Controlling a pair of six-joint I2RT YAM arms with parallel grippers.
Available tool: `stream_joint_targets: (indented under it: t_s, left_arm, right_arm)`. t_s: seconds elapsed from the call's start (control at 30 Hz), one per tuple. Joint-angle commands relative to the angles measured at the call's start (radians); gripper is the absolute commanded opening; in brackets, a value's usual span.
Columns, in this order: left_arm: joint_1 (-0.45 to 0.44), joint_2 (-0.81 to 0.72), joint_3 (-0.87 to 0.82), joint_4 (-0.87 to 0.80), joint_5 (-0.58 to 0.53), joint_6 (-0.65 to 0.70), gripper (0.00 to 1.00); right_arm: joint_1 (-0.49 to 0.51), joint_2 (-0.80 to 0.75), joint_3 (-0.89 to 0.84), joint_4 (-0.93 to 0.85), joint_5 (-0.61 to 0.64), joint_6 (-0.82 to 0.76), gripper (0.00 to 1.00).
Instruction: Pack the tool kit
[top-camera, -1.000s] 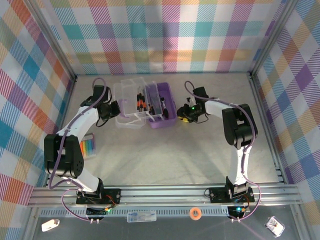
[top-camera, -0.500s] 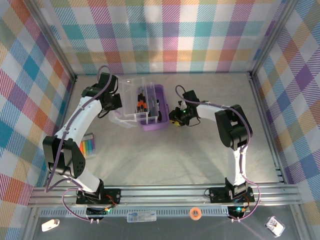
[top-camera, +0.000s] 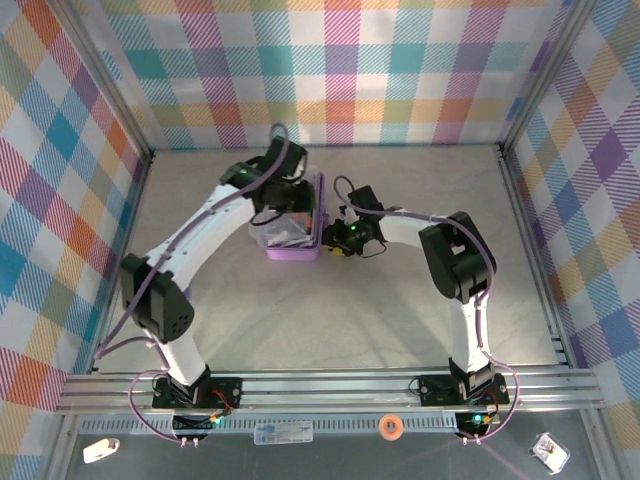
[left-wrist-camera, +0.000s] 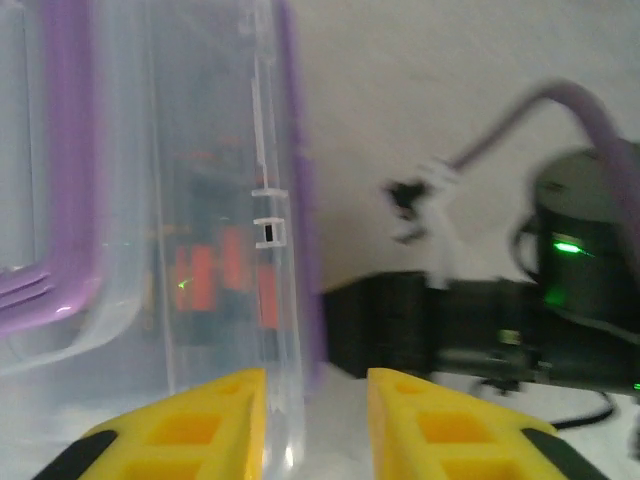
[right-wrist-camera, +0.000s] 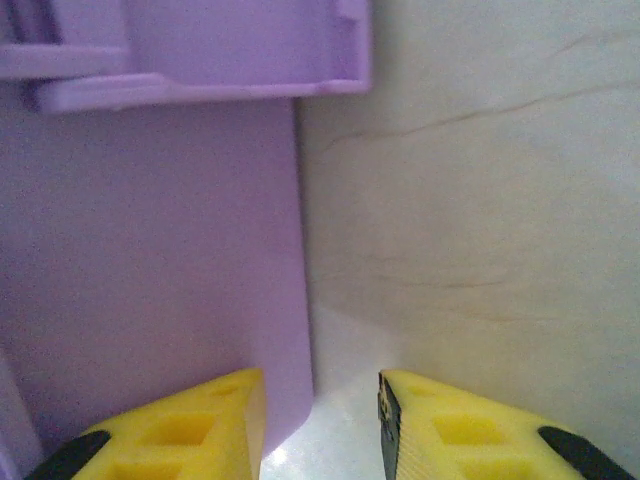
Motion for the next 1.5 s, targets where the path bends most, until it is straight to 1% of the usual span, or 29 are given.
stream_joint_targets:
  t_s: [0.0,0.1,0.17,0.2,0.27,0.3,0.37,0.47,0.5,0.57,0.63,0.67,0.73,0.83,0.9,0.93,1.03,1.13,1.33,1.37,1.43,1.47]
  left_arm:
    - [-0.026,0.058,0.083,-0.035,0.1,-0.023,0.35]
    - [-0.037,0.067,0.124,-0.026,0.118,-0.03,0.42]
    - [-0.035,0.052,0.135,-0.031,0.091,-0.025,0.49]
    - [-0.033,0.042,0.136,-0.034,0.063,-0.016,0.53]
    - [-0.018,0.032,0.134,-0.054,0.006,0.002,0.65]
    - [-0.004,0.031,0.133,-0.068,-0.023,0.013,0.7]
    - [0.03,0.041,0.138,-0.111,-0.071,0.04,0.76]
    - [0.084,0.076,0.169,-0.184,-0.167,0.079,0.89]
    - [0.101,0.093,0.182,-0.198,-0.183,0.098,0.94]
    - [0.125,0.153,0.226,-0.237,-0.18,0.135,1.0]
    - [0.136,0.225,0.294,-0.294,-0.159,0.185,1.0]
    - [0.135,0.267,0.349,-0.332,-0.127,0.212,1.0]
    - [0.135,0.33,0.418,-0.382,-0.104,0.241,1.0]
    - [0.147,0.396,0.457,-0.392,-0.112,0.257,1.0]
    - [0.162,0.432,0.463,-0.394,-0.15,0.252,0.99]
    - [0.168,0.446,0.46,-0.395,-0.156,0.249,0.98]
    - [0.178,0.467,0.429,-0.397,-0.203,0.227,0.9]
    - [0.178,0.428,0.341,-0.352,-0.216,0.214,0.84]
    - [0.191,0.341,0.171,-0.253,-0.156,0.217,0.83]
    - [0.198,0.336,0.154,-0.249,-0.129,0.216,0.81]
    - [0.209,0.321,0.091,-0.221,-0.066,0.214,0.71]
    - [0.21,0.307,0.056,-0.201,-0.05,0.212,0.68]
  right_arm:
    - [-0.006,-0.022,-0.007,0.019,0.005,0.006,0.36]
    - [-0.032,-0.068,-0.047,-0.01,0.064,0.001,0.37]
    - [-0.053,-0.107,-0.088,-0.009,0.085,-0.004,0.38]
    - [-0.065,-0.127,-0.107,-0.014,0.094,-0.012,0.39]
    - [-0.082,-0.163,-0.133,-0.023,0.097,-0.039,0.41]
    - [-0.09,-0.182,-0.143,-0.03,0.1,-0.055,0.42]
    - [-0.101,-0.216,-0.16,-0.044,0.103,-0.086,0.45]
    - [-0.119,-0.266,-0.192,-0.05,0.107,-0.126,0.51]
    - [-0.125,-0.278,-0.203,-0.044,0.1,-0.135,0.54]
    - [-0.138,-0.294,-0.216,-0.034,0.088,-0.148,0.58]
    - [-0.147,-0.297,-0.221,-0.03,0.074,-0.162,0.62]
    - [-0.151,-0.296,-0.222,-0.03,0.068,-0.17,0.63]
    - [-0.155,-0.291,-0.22,-0.032,0.057,-0.177,0.64]
    - [-0.16,-0.288,-0.22,-0.027,0.04,-0.177,0.65]
    - [-0.159,-0.287,-0.217,-0.028,0.029,-0.178,0.65]
    - [-0.159,-0.288,-0.217,-0.027,0.026,-0.178,0.65]
    - [-0.159,-0.286,-0.216,-0.025,0.02,-0.175,0.65]
    - [-0.159,-0.283,-0.214,-0.014,0.004,-0.169,0.65]
    - [-0.16,-0.258,-0.196,0.006,-0.021,-0.156,0.66]
    - [-0.159,-0.252,-0.192,0.014,-0.034,-0.15,0.66]
    - [-0.159,-0.239,-0.188,0.048,-0.069,-0.132,0.66]
    - [-0.159,-0.235,-0.188,0.067,-0.084,-0.121,0.66]
